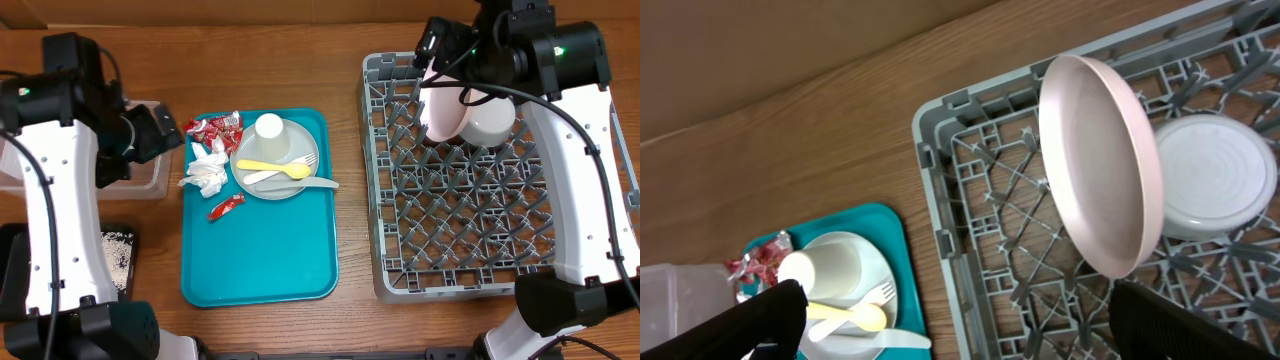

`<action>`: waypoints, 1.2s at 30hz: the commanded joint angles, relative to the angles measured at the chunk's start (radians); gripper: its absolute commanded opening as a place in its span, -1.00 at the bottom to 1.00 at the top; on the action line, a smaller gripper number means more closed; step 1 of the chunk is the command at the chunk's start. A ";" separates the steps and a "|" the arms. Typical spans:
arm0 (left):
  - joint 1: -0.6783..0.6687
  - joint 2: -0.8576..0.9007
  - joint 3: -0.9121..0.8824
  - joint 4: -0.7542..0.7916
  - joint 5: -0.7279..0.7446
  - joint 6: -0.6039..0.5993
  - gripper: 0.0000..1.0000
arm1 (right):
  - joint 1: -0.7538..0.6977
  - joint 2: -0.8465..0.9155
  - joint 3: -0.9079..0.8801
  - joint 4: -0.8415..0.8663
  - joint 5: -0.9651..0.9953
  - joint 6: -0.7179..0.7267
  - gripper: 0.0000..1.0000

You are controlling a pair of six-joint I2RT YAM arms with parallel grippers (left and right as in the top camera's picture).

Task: Sort waste into correct bins and load items into the dishwasher rack
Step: 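Lower the plate upright into the rack beside the bowl and release, then move the right gripper to the white cup on the grey plate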

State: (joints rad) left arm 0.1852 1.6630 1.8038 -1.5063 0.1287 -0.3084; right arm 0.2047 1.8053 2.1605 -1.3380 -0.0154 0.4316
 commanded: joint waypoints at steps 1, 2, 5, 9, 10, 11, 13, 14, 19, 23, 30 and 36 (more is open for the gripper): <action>-0.066 0.007 0.011 -0.003 0.052 0.063 1.00 | 0.000 -0.012 0.003 0.005 -0.020 -0.014 1.00; -0.095 0.007 0.011 0.005 0.052 0.063 1.00 | 0.000 -0.012 0.003 0.005 -0.019 -0.014 1.00; -0.157 0.013 0.011 0.038 0.046 0.062 1.00 | 0.000 -0.012 0.003 0.005 0.000 -0.014 1.00; -0.244 0.040 0.011 0.077 -0.059 0.031 1.00 | 0.000 -0.012 0.003 0.004 0.014 -0.014 1.00; -0.257 0.049 0.011 0.078 -0.114 -0.007 1.00 | 0.000 -0.012 0.003 0.004 0.013 -0.014 1.00; -0.263 0.058 0.011 0.077 -0.164 -0.048 1.00 | 0.000 -0.012 0.003 0.004 0.013 -0.014 1.00; -0.264 0.077 0.011 0.069 -0.244 -0.130 1.00 | 0.000 -0.012 0.003 0.003 0.013 -0.014 1.00; -0.260 0.088 0.011 0.067 -0.269 -0.163 1.00 | 0.000 -0.012 0.003 0.003 0.013 -0.014 1.00; -0.200 0.139 0.011 0.073 -0.284 -0.183 1.00 | 0.005 -0.010 0.003 0.003 -0.111 -0.014 1.00; -0.139 0.166 0.011 0.080 -0.298 -0.182 1.00 | 0.041 0.005 0.003 0.051 -0.166 -0.022 1.00; -0.037 0.167 0.011 0.132 -0.296 -0.182 1.00 | 0.198 0.104 0.003 0.172 -0.149 -0.092 1.00; -0.005 0.167 0.011 0.156 -0.352 -0.164 1.00 | 0.297 0.252 0.003 0.288 -0.113 -0.092 1.00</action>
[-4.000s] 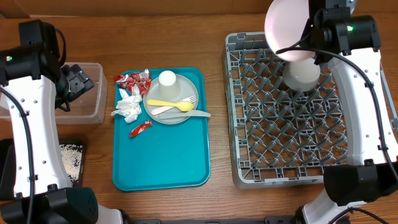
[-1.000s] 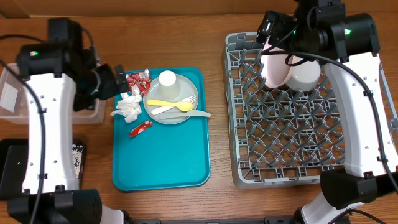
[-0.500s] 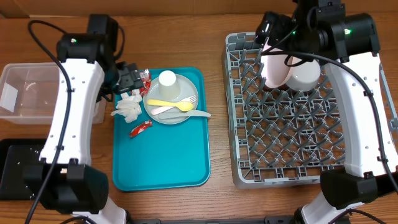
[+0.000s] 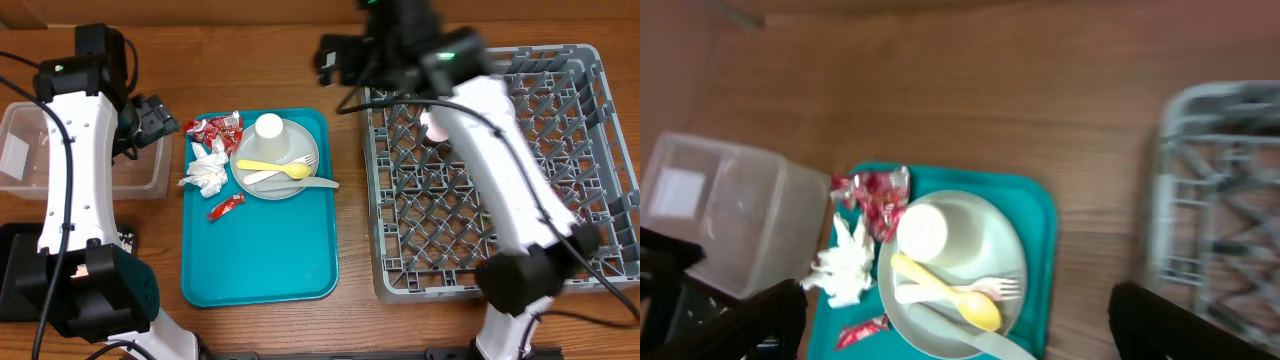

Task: Sort waste into correct bins and load items into the dishwasher rack
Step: 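Move the right gripper to the white cup on the grey plate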

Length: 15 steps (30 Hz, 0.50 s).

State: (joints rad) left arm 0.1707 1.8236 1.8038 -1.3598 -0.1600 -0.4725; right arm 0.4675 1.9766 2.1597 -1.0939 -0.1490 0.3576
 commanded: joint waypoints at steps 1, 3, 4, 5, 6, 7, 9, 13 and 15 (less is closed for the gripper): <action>0.012 0.007 0.011 0.016 -0.085 -0.001 1.00 | 0.046 0.105 0.004 0.061 0.021 -0.018 1.00; 0.020 0.007 0.011 0.030 -0.113 -0.004 1.00 | 0.068 0.154 0.004 0.087 0.022 -0.019 1.00; 0.024 0.007 0.011 0.032 -0.112 -0.004 1.00 | 0.079 0.175 0.004 0.096 0.026 -0.019 1.00; 0.027 0.007 0.011 0.031 -0.103 -0.004 1.00 | 0.095 0.207 0.004 0.105 0.047 -0.023 1.00; 0.028 0.007 0.011 0.029 -0.102 -0.003 1.00 | 0.106 0.224 0.004 0.111 0.068 -0.030 1.00; 0.027 0.007 0.011 0.028 -0.102 -0.003 1.00 | 0.118 0.239 0.004 0.118 0.085 -0.044 1.00; 0.027 0.007 0.011 0.029 -0.102 -0.003 1.00 | 0.146 0.269 0.004 0.131 0.109 -0.084 1.00; 0.027 0.007 0.011 0.028 -0.102 -0.003 1.00 | 0.203 0.308 0.004 0.151 0.191 -0.126 1.00; 0.027 0.007 0.011 0.028 -0.102 -0.003 1.00 | 0.229 0.322 0.004 0.162 0.244 -0.127 1.00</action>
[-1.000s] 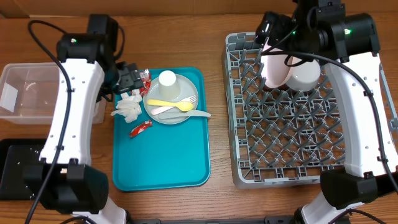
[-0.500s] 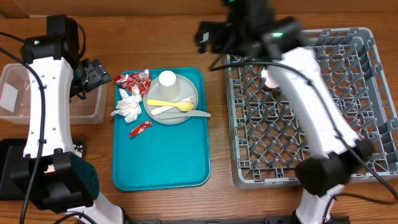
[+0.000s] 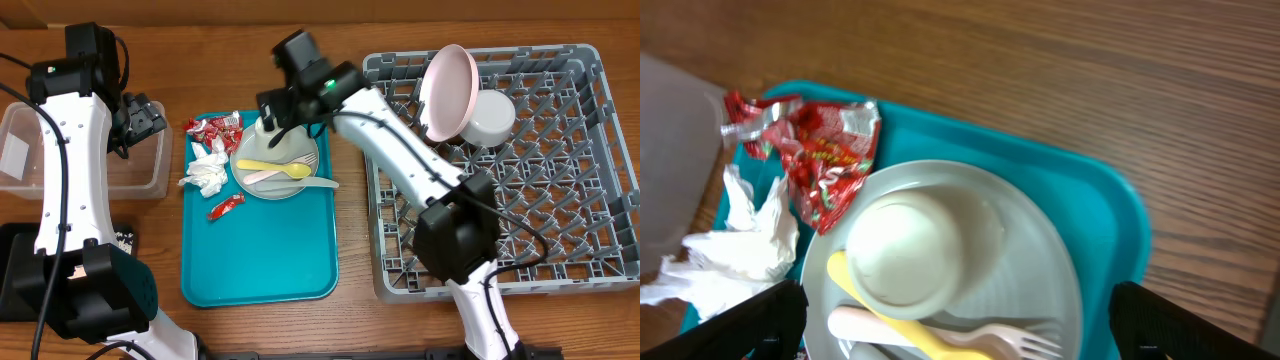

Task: Sort waste into correct bins and load items into the dishwasher rack
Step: 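Move the right gripper to the white cup on the grey plate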

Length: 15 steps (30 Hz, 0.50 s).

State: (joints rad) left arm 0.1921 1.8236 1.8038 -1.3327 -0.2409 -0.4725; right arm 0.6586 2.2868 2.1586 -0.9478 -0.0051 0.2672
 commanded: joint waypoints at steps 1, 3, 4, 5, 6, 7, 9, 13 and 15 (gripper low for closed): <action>0.006 0.007 0.011 0.001 -0.021 -0.003 1.00 | 0.049 0.015 0.005 0.023 0.110 -0.036 1.00; 0.006 0.007 0.011 0.001 -0.021 -0.003 1.00 | 0.062 0.026 0.005 0.038 0.109 -0.036 1.00; 0.006 0.007 0.011 0.001 -0.021 -0.003 1.00 | 0.067 0.028 0.005 0.044 0.109 -0.036 1.00; 0.006 0.007 0.011 0.000 -0.021 -0.003 1.00 | 0.070 0.032 0.004 0.056 0.109 -0.035 1.00; 0.006 0.007 0.011 -0.002 -0.021 -0.003 1.00 | 0.070 0.033 0.004 0.062 0.109 -0.035 1.00; 0.006 0.007 0.011 -0.003 -0.021 -0.003 1.00 | 0.070 0.034 0.004 0.067 0.110 -0.035 1.00; 0.006 0.007 0.011 -0.007 -0.021 -0.003 1.00 | 0.068 0.034 0.004 0.073 0.121 -0.031 1.00; 0.006 0.007 0.011 -0.010 -0.021 -0.003 1.00 | 0.068 0.037 0.004 0.088 0.146 -0.031 1.00; 0.006 0.007 0.011 -0.011 -0.021 -0.003 1.00 | 0.068 0.046 0.003 0.096 0.146 -0.029 1.00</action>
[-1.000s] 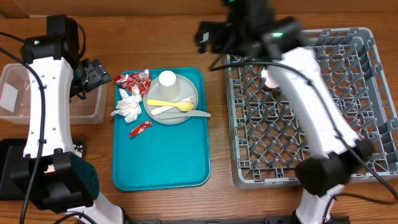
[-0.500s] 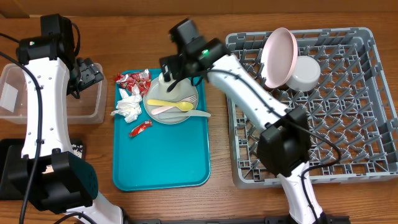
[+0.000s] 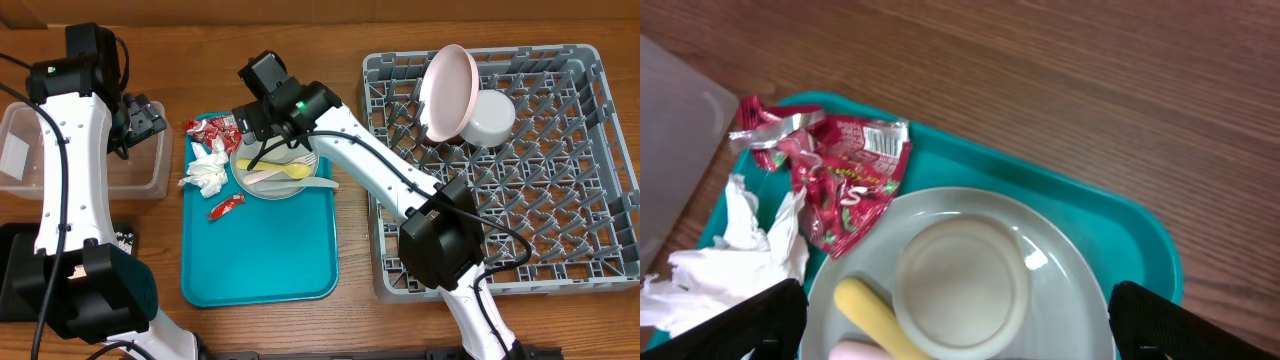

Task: Sort waste into correct bins and load items into the dishwasher rack
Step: 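Move the right gripper to the white cup on the grey plate, then grasp the white cup with the right gripper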

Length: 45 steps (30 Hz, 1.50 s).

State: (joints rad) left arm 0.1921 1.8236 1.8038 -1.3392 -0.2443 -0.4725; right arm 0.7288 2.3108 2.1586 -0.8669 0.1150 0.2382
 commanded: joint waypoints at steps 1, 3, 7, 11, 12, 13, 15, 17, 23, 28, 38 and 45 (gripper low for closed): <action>0.006 0.007 0.011 -0.006 -0.017 -0.003 1.00 | -0.003 0.027 0.003 0.018 0.026 0.001 1.00; 0.006 0.007 0.011 -0.010 -0.018 -0.003 1.00 | -0.002 0.042 0.002 0.020 0.021 0.002 1.00; 0.006 0.007 0.011 -0.014 -0.018 -0.003 1.00 | -0.002 0.073 0.002 0.022 0.008 0.027 1.00; 0.006 0.007 0.011 -0.014 -0.018 -0.003 1.00 | -0.002 0.075 0.002 0.031 -0.004 0.027 1.00; 0.006 0.007 0.011 -0.014 -0.018 -0.003 1.00 | -0.002 0.075 0.002 0.032 -0.004 0.027 1.00; 0.006 0.007 0.011 -0.014 -0.017 -0.003 1.00 | -0.002 0.076 0.002 0.032 -0.004 0.027 1.00; 0.006 0.007 0.011 -0.014 -0.018 -0.003 1.00 | -0.002 0.084 0.002 0.033 -0.004 0.027 1.00; 0.006 0.007 0.011 -0.015 -0.017 -0.003 1.00 | -0.002 0.104 0.002 0.033 -0.004 0.029 1.00; 0.006 0.007 0.011 -0.016 -0.017 -0.003 1.00 | -0.002 0.137 0.002 0.034 -0.004 0.050 1.00; 0.006 0.007 0.011 -0.017 -0.018 -0.003 1.00 | -0.002 0.140 0.002 0.046 -0.004 0.050 0.99; 0.006 0.007 0.011 -0.018 -0.018 -0.003 1.00 | -0.002 0.140 0.002 0.039 -0.004 0.074 0.38; 0.006 0.007 0.011 -0.018 -0.017 -0.003 1.00 | -0.006 0.121 0.003 0.014 -0.004 0.077 0.02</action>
State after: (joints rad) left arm 0.1921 1.8236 1.8038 -1.3567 -0.2443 -0.4725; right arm 0.7280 2.4458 2.1586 -0.8368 0.1116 0.3073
